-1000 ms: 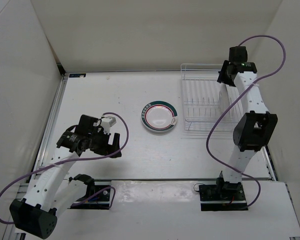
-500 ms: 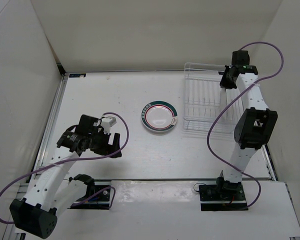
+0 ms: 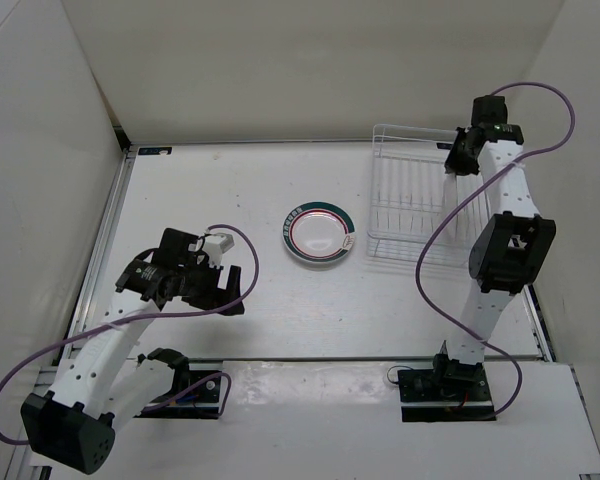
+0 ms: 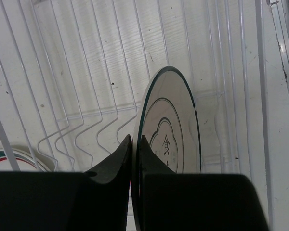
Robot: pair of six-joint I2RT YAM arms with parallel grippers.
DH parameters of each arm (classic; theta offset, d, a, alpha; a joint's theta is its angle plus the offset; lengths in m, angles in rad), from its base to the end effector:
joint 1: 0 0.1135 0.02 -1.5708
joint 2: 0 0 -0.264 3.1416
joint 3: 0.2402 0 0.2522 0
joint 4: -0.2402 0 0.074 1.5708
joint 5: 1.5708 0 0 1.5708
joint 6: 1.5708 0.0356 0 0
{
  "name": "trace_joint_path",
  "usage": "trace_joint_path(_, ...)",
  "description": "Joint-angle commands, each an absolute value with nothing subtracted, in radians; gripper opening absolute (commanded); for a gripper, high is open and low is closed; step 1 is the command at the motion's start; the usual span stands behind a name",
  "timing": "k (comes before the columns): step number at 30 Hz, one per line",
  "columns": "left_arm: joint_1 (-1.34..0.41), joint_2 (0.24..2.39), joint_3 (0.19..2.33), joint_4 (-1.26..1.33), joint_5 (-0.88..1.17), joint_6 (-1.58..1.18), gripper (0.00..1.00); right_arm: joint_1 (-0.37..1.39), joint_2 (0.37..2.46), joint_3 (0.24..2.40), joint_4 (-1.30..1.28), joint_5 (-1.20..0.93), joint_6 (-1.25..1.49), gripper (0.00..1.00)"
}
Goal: Unload the plates from the dish rack
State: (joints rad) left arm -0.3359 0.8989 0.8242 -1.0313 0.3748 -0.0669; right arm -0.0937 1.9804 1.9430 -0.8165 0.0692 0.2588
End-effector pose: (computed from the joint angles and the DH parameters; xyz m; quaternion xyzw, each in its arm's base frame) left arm 0.1396 -0.0626 0.2659 0.1707 0.9417 -0.2229 0.1854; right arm 0.4419 -0.0440 0.3239 0.1761 0.9193 -0.0034 0.3521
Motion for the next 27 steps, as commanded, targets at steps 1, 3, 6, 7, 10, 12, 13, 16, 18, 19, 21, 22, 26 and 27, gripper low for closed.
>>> trace_joint_path(1,-0.337,0.897,0.827,-1.02,0.397,-0.055,1.0,-0.115,1.962,2.037,-0.815,0.075,0.224,0.0)
trace_joint_path(3,-0.339,0.899,0.828,-1.023,0.399,-0.054,1.0,-0.115,1.954,2.066,-0.815,0.03,0.222,0.0)
trace_joint_path(6,-0.337,0.9,0.828,-1.022,0.4,-0.055,1.0,-0.112,1.933,2.095,-0.815,0.011,0.222,0.0)
trace_joint_path(7,-0.337,0.897,0.825,-1.022,0.4,-0.055,1.0,-0.113,1.924,2.1,-0.813,-0.03,0.224,0.0)
trace_joint_path(10,-0.337,0.893,0.824,-1.022,0.397,-0.055,1.0,-0.109,1.869,2.121,-0.818,-0.06,0.21,0.0)
trace_joint_path(12,-0.339,0.888,0.824,-1.02,0.397,-0.055,1.0,-0.104,1.844,2.122,-0.812,-0.077,0.209,0.0)
trace_joint_path(13,-0.339,0.888,0.824,-1.02,0.394,-0.055,1.0,-0.101,1.813,2.121,-0.81,-0.101,0.21,0.0)
trace_joint_path(16,-0.341,0.89,0.824,-1.019,0.394,-0.057,1.0,-0.078,1.751,2.12,-0.814,-0.15,0.218,0.0)
trace_joint_path(18,-0.337,0.89,0.825,-1.022,0.394,-0.057,1.0,-0.034,1.723,2.117,-0.821,-0.166,0.213,0.0)
trace_joint_path(19,-0.337,0.893,0.825,-1.02,0.393,-0.057,1.0,-0.017,1.679,2.105,-0.822,-0.164,0.209,0.0)
trace_joint_path(21,-0.337,0.896,0.827,-1.019,0.396,-0.057,1.0,0.062,1.646,2.068,-0.825,-0.155,0.195,0.0)
trace_joint_path(22,-0.339,0.896,0.828,-1.019,0.393,-0.057,1.0,0.083,1.59,2.009,-0.824,-0.152,0.189,0.0)
trace_joint_path(26,-0.337,0.894,0.828,-1.025,0.38,-0.058,1.0,0.243,1.428,1.753,-0.782,-0.112,0.173,0.0)
trace_joint_path(27,-0.337,0.891,0.831,-1.025,0.376,-0.057,1.0,0.268,1.367,1.717,-0.776,-0.101,0.173,0.0)
